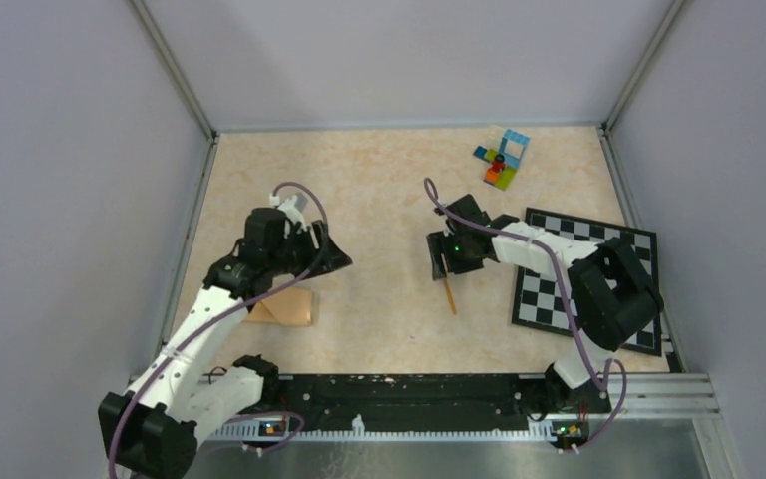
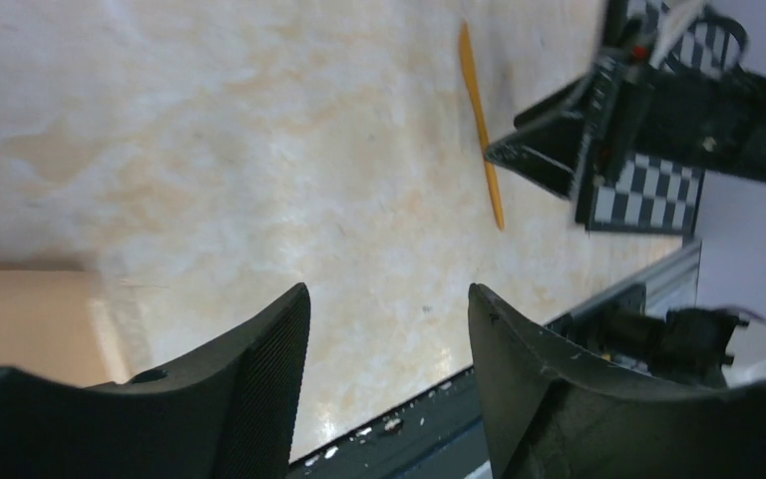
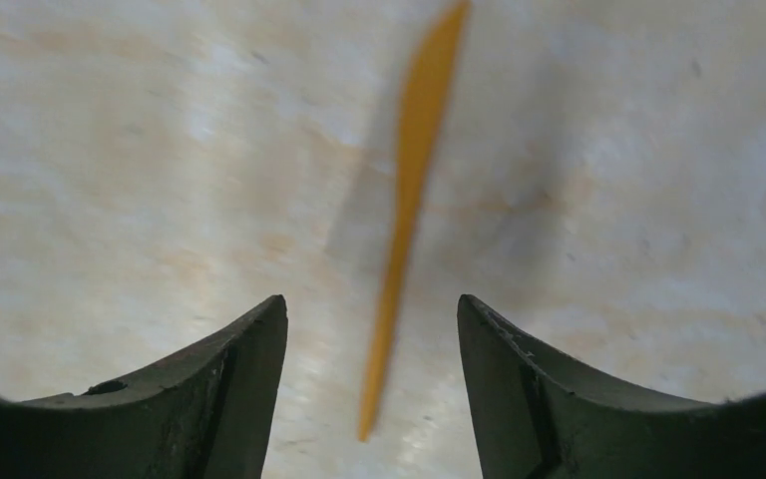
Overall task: Fold the napkin into a case and place the utensils inside
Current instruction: Pick up the knife from the center of the board.
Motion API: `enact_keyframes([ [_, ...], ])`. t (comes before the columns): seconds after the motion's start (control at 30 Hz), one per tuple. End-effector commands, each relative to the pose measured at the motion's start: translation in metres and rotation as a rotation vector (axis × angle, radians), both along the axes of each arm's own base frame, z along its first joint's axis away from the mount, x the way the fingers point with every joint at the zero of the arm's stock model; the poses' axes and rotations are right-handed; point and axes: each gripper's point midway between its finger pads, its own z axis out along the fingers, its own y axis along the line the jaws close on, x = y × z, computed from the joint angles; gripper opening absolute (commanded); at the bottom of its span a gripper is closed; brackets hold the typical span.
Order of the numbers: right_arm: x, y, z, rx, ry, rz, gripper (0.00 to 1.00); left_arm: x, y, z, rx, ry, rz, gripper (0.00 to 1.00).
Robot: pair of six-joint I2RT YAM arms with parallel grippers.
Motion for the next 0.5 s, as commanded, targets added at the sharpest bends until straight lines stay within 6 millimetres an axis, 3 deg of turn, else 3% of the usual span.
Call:
enact_keyframes([
  [0.0,-0.007,-0.067,-0.016,-0.274,-0.042,-0.081,0.63,-0.014,-0.042,0.004,-0.037,-0.050,-0.103,0.64],
  [0.07,-0.007,-0.075,-0.023,-0.318,-0.028,-0.098,0.63,-0.024,-0.056,0.005,-0.069,-0.057,-0.158,0.64],
  [0.17,-0.004,-0.071,-0.029,-0.316,-0.010,-0.108,0.60,-0.035,-0.066,0.002,-0.115,-0.032,-0.209,0.64],
  [0.3,-0.006,-0.053,-0.037,-0.271,0.014,-0.062,0.46,-0.043,-0.070,0.002,-0.140,-0.012,-0.229,0.62],
  [0.47,-0.019,-0.026,-0.043,-0.285,-0.026,0.016,0.43,-0.047,-0.062,0.004,-0.130,-0.012,-0.191,0.62],
])
